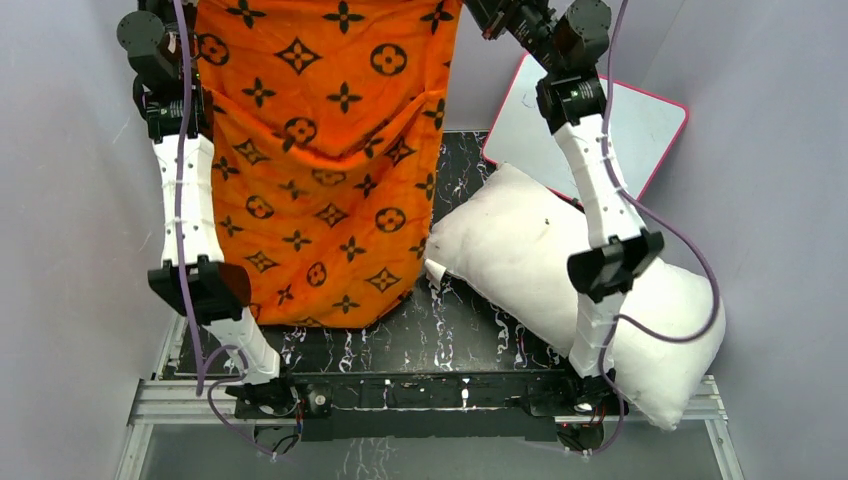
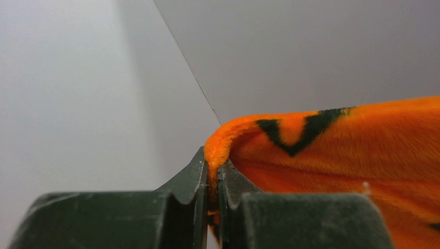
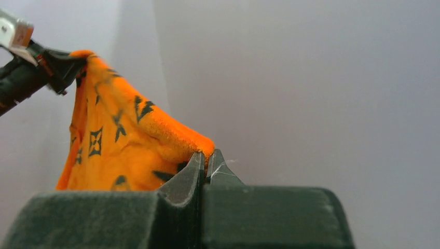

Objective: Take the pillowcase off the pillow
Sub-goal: Adjust the pillowcase at the center of the board, then fold the pillowcase at the center of the board.

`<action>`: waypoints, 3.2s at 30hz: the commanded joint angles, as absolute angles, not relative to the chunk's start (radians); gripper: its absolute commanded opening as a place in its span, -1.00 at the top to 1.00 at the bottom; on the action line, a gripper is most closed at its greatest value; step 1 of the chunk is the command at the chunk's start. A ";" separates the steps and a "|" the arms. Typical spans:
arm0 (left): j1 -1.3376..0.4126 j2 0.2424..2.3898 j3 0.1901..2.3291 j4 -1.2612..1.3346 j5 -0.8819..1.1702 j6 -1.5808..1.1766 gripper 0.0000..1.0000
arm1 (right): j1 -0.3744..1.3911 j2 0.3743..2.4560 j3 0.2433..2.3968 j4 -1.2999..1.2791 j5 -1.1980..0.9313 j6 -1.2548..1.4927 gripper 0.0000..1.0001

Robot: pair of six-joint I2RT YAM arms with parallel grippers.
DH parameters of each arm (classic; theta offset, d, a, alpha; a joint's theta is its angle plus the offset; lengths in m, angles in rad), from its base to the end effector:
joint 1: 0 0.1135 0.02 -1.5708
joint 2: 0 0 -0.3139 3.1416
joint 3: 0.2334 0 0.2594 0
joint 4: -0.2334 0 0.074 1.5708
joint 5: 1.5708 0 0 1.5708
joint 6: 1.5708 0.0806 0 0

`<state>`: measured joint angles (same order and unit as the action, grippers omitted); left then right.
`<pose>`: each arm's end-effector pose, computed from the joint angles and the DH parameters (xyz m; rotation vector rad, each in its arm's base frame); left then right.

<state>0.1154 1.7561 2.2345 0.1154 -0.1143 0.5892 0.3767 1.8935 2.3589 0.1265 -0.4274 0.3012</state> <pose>0.3982 0.0554 0.6777 0.1298 0.9957 0.7018 0.3973 0.1931 0.6603 -0.4416 0.9767 0.8228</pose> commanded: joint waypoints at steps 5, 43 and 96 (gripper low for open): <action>0.198 1.974 2.417 0.301 -0.041 0.376 1.00 | 0.238 2.164 2.587 0.355 -0.473 0.451 1.00; -0.147 1.287 2.457 0.188 -0.159 0.769 1.00 | 0.392 1.488 2.398 0.218 -0.571 0.641 1.00; 0.308 1.608 1.314 0.664 0.209 0.100 1.00 | 0.332 1.839 1.790 0.434 -0.611 0.309 1.00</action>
